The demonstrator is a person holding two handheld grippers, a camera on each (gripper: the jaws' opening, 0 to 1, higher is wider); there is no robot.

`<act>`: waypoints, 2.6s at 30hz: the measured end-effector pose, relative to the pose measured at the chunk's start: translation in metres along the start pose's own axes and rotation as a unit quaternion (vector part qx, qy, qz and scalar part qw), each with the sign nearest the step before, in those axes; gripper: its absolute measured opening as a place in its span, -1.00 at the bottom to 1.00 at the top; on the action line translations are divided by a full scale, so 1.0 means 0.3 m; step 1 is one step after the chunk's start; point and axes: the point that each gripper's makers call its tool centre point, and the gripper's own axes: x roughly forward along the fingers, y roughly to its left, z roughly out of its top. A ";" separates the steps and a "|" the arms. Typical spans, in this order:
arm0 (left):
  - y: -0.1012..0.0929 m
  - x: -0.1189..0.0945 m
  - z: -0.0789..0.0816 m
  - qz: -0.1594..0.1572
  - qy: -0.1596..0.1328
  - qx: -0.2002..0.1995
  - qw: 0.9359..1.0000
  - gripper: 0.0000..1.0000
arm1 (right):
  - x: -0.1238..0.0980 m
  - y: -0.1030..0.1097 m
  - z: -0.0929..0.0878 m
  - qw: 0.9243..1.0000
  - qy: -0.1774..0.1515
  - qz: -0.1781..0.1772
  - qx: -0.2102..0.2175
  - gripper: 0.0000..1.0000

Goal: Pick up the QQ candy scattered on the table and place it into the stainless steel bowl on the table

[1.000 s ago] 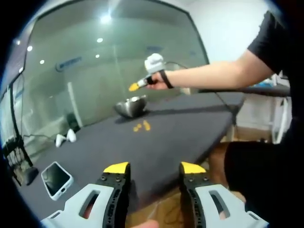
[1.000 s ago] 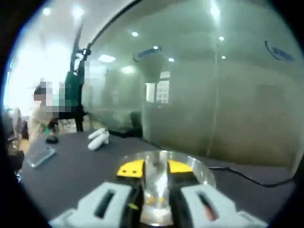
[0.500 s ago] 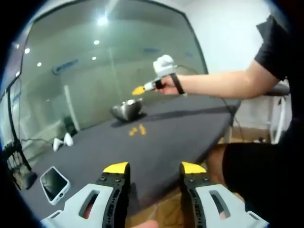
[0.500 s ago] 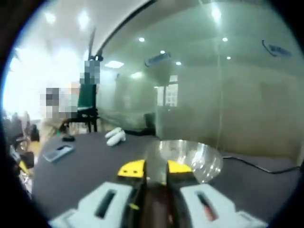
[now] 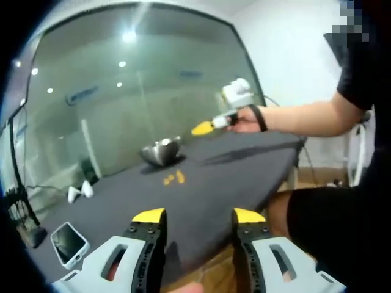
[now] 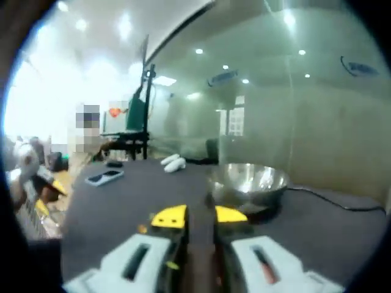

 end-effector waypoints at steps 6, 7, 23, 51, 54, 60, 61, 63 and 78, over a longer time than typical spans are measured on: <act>-0.002 -0.004 0.000 -0.003 0.000 0.003 1.000 -0.10 | -0.093 0.022 -0.081 1.000 0.019 0.005 0.001 -0.65; -0.001 -0.003 0.000 -0.002 0.000 0.001 1.000 -0.10 | -0.100 0.019 -0.092 1.000 0.023 0.006 0.003 -0.65; -0.035 0.003 0.025 -0.007 -0.004 0.006 1.000 -0.11 | -0.079 0.049 -0.133 0.999 0.042 0.019 -0.022 -0.65; 0.008 -0.056 0.028 0.021 0.009 -0.004 1.000 -0.11 | 0.327 0.190 -0.239 0.990 0.113 0.088 -0.001 -0.62; 0.028 -0.063 0.005 0.030 0.013 -0.010 0.999 -0.12 | 0.340 0.190 -0.239 0.989 0.114 0.092 -0.001 -0.64; 0.046 -0.061 0.000 0.041 0.014 -0.021 0.999 -0.13 | 0.329 0.213 -0.238 0.987 0.108 0.114 -0.039 -0.83; 0.046 -0.059 -0.001 0.040 0.014 -0.020 0.999 -0.13 | 0.330 0.208 -0.239 0.987 0.108 0.112 -0.030 -0.83; 0.042 -0.057 0.002 0.037 0.013 -0.019 0.999 -0.13 | 0.325 0.209 -0.238 0.988 0.109 0.112 -0.015 -0.83; 0.015 -0.049 0.023 0.029 0.011 0.008 0.999 -0.13 | 0.317 0.155 -0.192 0.991 0.095 0.092 0.002 -0.84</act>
